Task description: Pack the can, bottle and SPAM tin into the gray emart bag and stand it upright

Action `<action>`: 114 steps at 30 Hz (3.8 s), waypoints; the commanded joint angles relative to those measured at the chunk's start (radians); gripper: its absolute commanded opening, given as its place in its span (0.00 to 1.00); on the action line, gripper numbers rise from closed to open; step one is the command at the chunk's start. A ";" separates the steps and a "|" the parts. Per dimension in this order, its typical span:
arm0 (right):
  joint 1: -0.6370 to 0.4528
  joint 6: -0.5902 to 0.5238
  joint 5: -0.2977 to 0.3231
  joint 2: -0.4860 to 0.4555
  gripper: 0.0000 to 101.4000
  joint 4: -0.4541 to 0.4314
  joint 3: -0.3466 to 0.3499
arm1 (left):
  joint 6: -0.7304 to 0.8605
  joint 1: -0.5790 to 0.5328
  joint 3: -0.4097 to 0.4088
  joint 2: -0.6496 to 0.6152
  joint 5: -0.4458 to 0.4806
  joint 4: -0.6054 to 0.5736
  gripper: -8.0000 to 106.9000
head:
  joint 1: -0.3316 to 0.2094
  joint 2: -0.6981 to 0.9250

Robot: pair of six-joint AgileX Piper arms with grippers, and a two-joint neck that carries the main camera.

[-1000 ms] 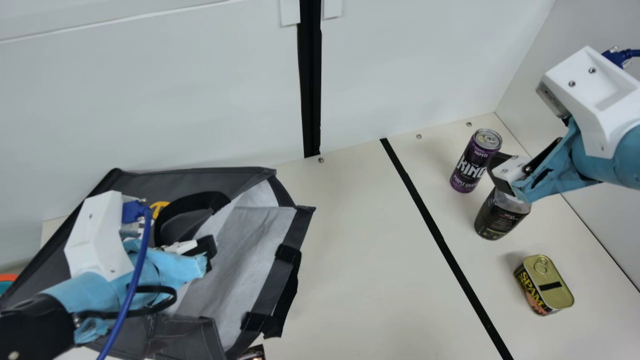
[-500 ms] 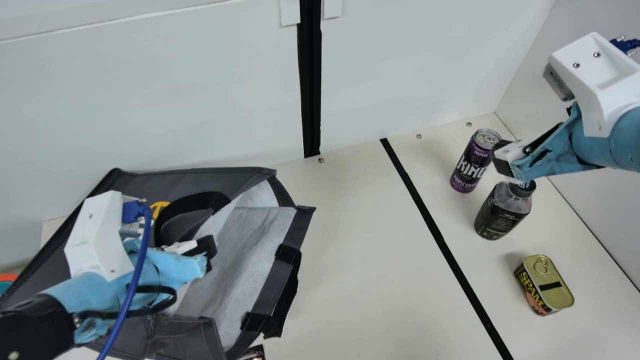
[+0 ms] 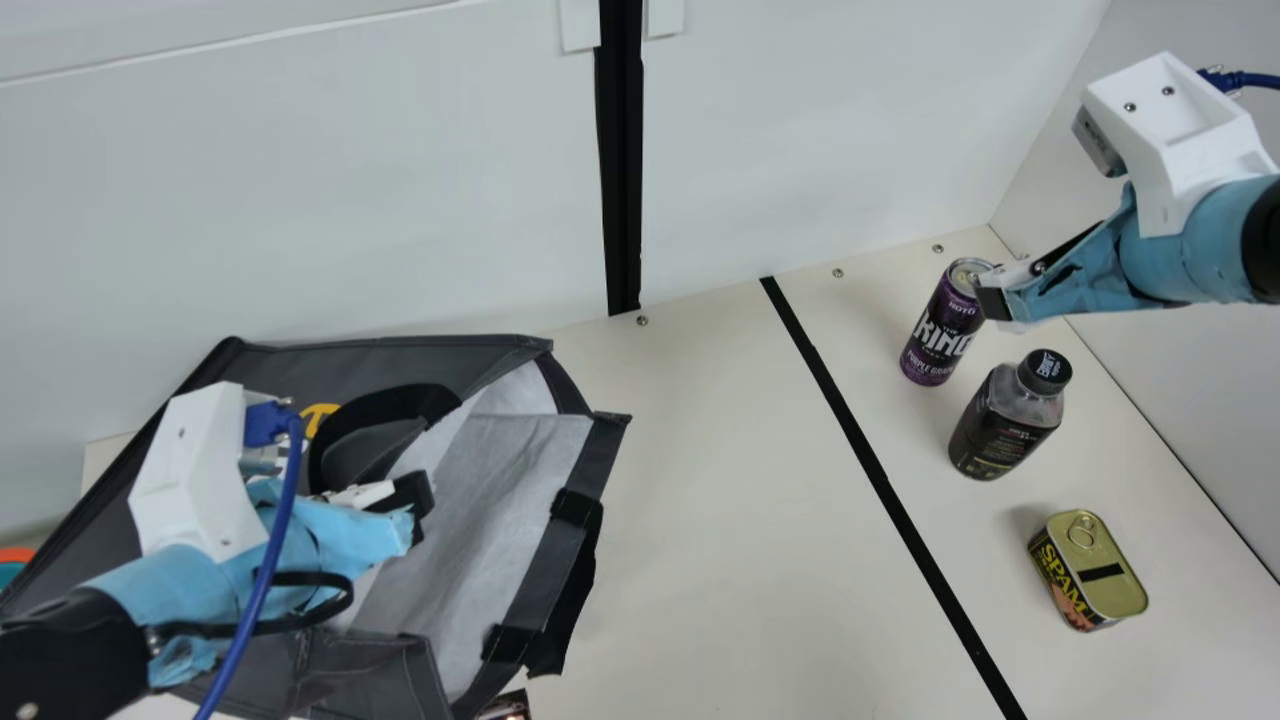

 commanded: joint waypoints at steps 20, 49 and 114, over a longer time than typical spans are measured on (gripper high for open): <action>-0.031 0.069 0.001 0.206 0.94 0.035 -0.098 | 0.000 0.000 0.000 0.000 0.000 0.000 0.00 | -0.023 -0.002; -0.043 0.079 0.001 0.516 0.94 0.021 -0.286 | 0.000 0.000 0.000 0.000 0.000 0.000 0.00 | -0.023 -0.002; -0.030 -0.116 0.001 0.608 0.00 0.177 -0.284 | 0.000 0.000 0.000 0.000 0.000 0.000 0.00 | -0.023 -0.002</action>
